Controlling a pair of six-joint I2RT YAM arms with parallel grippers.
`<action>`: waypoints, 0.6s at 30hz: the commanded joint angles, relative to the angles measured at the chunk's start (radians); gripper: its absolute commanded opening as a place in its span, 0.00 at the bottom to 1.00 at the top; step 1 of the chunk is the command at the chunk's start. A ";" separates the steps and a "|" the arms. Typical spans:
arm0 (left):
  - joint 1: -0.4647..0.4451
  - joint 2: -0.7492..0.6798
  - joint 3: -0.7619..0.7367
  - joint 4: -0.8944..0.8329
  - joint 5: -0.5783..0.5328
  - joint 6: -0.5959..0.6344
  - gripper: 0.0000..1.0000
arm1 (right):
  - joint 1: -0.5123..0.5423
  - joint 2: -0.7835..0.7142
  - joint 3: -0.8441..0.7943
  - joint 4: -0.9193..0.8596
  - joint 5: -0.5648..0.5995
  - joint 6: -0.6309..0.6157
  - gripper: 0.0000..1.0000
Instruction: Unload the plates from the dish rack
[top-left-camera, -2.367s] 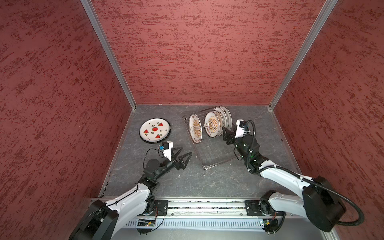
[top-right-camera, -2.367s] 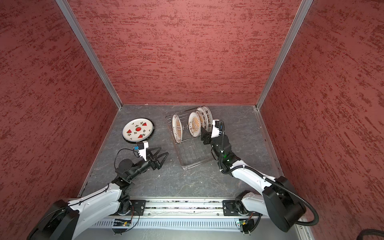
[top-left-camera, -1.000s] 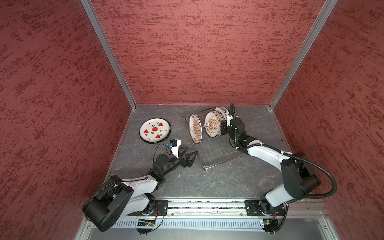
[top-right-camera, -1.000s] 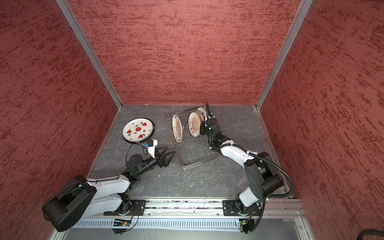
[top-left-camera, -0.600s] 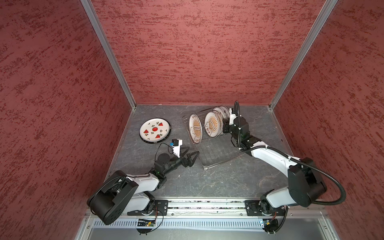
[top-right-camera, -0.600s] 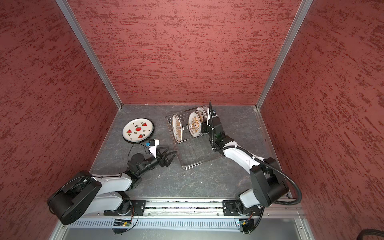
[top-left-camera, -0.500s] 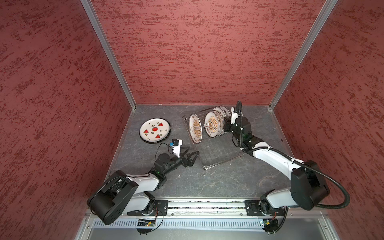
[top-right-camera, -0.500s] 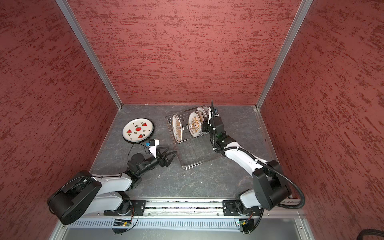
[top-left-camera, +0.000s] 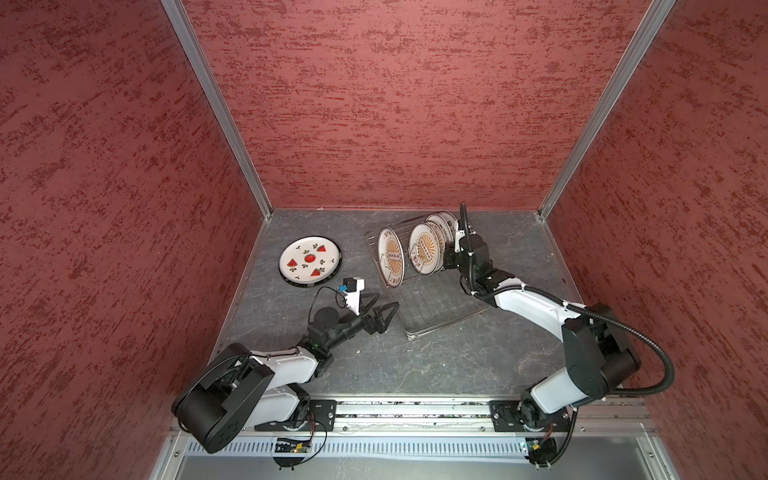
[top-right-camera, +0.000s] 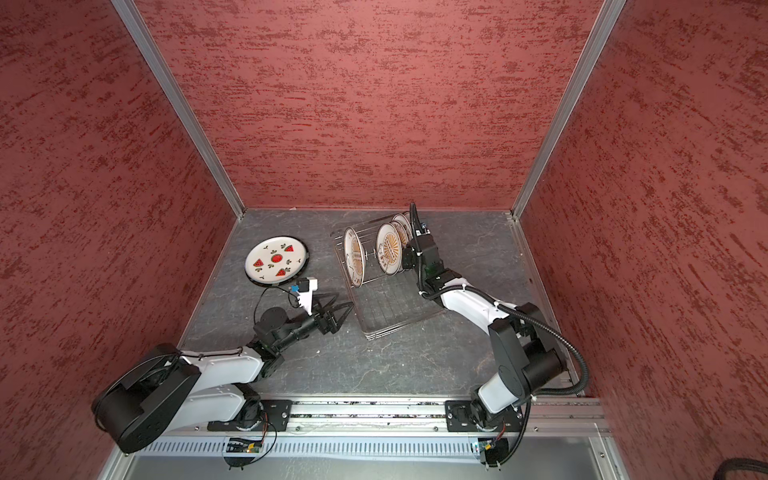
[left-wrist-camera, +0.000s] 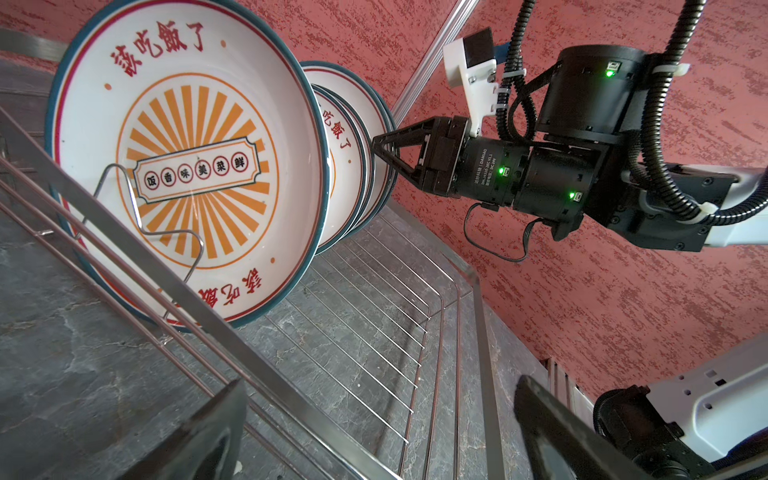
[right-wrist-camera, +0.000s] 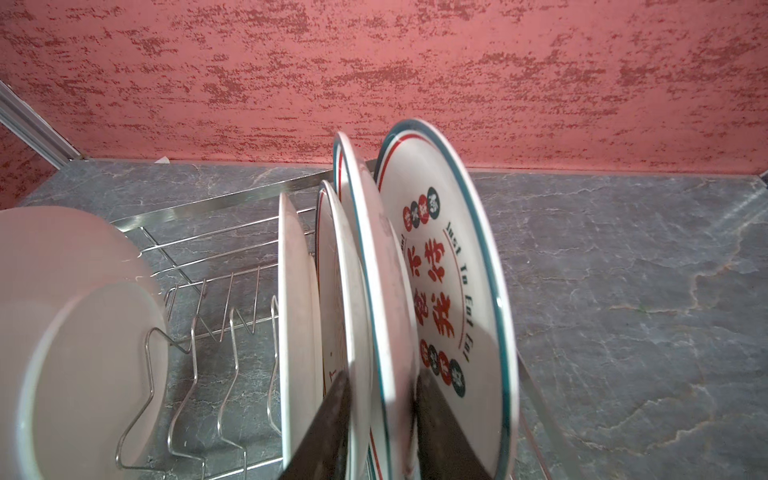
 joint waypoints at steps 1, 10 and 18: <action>-0.008 -0.019 0.004 0.003 -0.001 0.002 1.00 | -0.008 0.003 0.030 0.005 0.024 -0.008 0.26; -0.009 -0.020 0.004 0.000 -0.003 0.000 0.99 | -0.008 -0.050 0.002 0.019 0.018 -0.006 0.16; -0.011 -0.020 0.006 -0.002 -0.008 -0.003 0.99 | -0.008 0.012 0.048 -0.002 0.034 -0.011 0.21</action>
